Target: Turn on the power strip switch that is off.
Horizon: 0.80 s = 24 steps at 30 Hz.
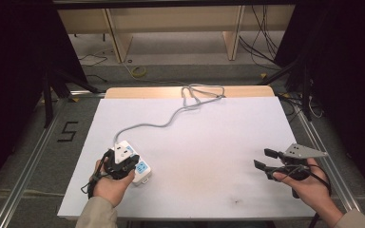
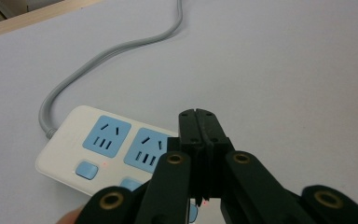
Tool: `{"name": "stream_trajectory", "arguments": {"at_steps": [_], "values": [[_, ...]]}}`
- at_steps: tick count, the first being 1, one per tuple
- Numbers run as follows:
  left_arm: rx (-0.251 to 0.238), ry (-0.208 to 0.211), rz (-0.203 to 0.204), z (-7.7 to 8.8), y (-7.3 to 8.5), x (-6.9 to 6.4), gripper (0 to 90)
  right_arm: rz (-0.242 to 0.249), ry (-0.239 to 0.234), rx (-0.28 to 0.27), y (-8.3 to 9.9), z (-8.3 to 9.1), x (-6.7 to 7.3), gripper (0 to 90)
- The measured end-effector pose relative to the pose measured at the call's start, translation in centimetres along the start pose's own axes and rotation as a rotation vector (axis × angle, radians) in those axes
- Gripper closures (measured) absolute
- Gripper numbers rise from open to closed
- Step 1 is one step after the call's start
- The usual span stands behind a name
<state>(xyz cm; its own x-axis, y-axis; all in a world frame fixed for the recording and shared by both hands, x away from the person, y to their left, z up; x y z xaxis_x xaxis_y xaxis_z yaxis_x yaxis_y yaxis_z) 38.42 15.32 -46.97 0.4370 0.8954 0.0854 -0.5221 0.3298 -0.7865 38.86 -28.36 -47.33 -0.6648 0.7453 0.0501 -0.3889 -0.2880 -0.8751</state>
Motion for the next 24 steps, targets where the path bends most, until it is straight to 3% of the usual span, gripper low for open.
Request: {"name": "stream_trajectory", "arguments": {"at_steps": [24], "values": [[0.038,-0.022,0.01,-0.7,0.0,1.2,89.7,0.003,-0.001,0.005,0.1,-0.1,0.0,36.1]]}}
Point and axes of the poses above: each handheld gripper's, and its own axes: z roughly backward along the jaws, y roughly out of its underside, x roughly to its left, the point moved 7 cm from there along -z, roughly forward along the jaws, and after that the axes turned 1 degree about -x, right-handed, at the moved point
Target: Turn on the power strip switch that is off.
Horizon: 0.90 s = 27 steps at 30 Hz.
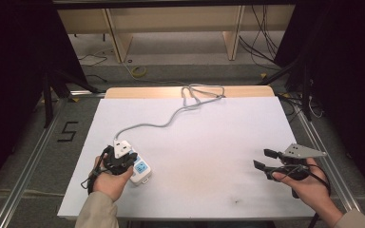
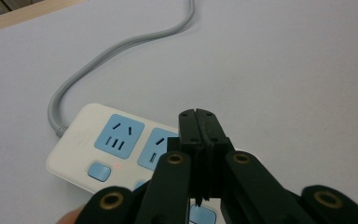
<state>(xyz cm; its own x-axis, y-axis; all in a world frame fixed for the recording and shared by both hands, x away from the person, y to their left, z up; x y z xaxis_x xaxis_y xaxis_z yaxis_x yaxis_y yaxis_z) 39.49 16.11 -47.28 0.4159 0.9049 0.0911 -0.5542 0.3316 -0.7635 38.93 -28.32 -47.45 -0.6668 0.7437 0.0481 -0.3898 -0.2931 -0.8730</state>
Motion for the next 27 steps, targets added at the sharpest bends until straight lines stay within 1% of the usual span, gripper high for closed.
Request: {"name": "stream_trajectory", "arguments": {"at_steps": [16,23,27], "values": [[0.028,-0.013,0.024,-0.3,0.3,1.0,89.7,0.002,0.001,0.005,0.1,-0.1,0.0,36.0],[0.036,-0.016,0.027,-0.4,0.3,1.3,89.7,0.004,-0.001,0.008,0.1,-0.1,0.1,36.0],[0.043,-0.016,0.036,-0.5,0.3,1.3,89.7,0.004,0.0,0.01,0.1,-0.1,0.0,36.0]]}}
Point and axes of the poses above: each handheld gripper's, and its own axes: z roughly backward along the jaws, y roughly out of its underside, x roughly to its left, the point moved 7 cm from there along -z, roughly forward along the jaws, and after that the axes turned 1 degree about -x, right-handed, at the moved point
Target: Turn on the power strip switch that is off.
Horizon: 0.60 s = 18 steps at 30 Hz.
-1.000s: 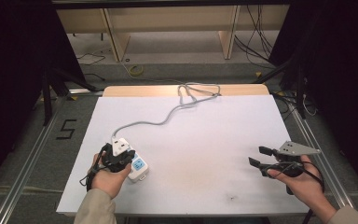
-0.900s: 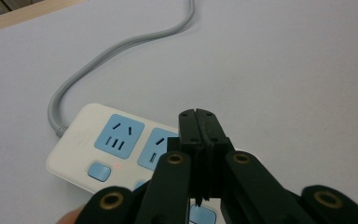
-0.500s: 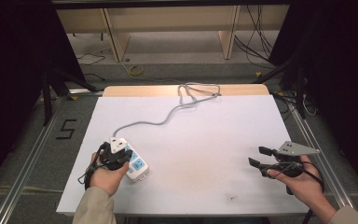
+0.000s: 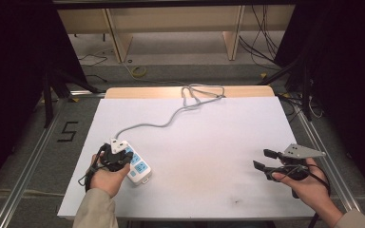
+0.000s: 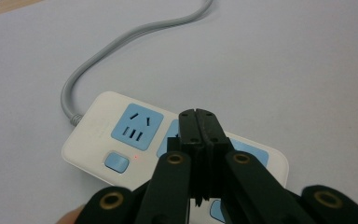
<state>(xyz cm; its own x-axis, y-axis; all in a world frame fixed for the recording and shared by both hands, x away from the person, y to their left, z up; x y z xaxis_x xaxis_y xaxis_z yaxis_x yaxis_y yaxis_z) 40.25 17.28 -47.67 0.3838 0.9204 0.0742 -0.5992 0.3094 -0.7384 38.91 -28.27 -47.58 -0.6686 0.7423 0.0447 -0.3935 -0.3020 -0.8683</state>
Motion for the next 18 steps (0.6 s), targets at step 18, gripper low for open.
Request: {"name": "stream_trajectory", "arguments": {"at_steps": [18], "values": [[0.04,-0.014,0.024,-0.42,0.32,0.99,89.7,0.0,0.001,0.003,0.02,-0.03,0.01,36.0]]}}
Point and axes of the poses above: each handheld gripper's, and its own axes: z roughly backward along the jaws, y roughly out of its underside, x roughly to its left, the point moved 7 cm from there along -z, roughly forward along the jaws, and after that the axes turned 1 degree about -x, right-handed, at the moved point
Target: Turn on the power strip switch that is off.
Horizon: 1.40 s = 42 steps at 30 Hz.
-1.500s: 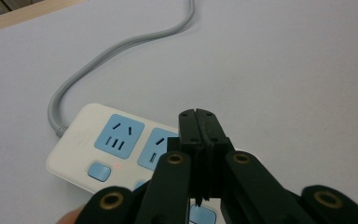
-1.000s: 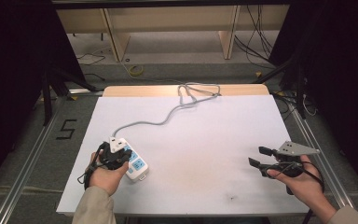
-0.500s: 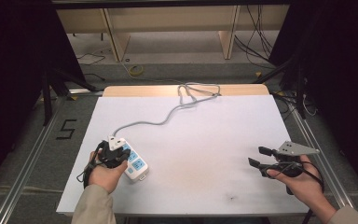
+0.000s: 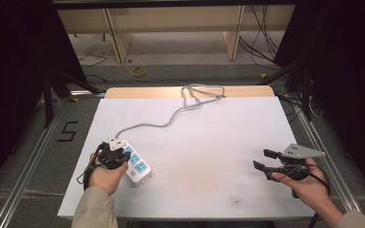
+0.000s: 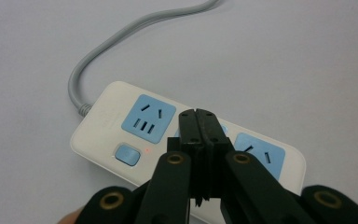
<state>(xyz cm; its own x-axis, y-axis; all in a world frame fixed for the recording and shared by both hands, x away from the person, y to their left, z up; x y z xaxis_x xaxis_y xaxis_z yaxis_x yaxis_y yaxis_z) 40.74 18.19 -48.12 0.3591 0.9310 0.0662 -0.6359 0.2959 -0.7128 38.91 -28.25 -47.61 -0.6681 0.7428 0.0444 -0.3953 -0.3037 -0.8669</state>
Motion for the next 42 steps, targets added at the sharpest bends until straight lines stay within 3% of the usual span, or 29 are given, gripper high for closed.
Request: {"name": "stream_trajectory", "arguments": {"at_steps": [16,42], "values": [[0.043,-0.02,0.026,-0.4,0.6,0.9,89.7,0.001,0.0,0.001,0.0,0.0,0.0,36.0],[0.102,-0.032,0.016,-1.0,1.1,1.1,89.8,0.002,0.001,0.002,0.0,0.0,0.0,36.0]]}}
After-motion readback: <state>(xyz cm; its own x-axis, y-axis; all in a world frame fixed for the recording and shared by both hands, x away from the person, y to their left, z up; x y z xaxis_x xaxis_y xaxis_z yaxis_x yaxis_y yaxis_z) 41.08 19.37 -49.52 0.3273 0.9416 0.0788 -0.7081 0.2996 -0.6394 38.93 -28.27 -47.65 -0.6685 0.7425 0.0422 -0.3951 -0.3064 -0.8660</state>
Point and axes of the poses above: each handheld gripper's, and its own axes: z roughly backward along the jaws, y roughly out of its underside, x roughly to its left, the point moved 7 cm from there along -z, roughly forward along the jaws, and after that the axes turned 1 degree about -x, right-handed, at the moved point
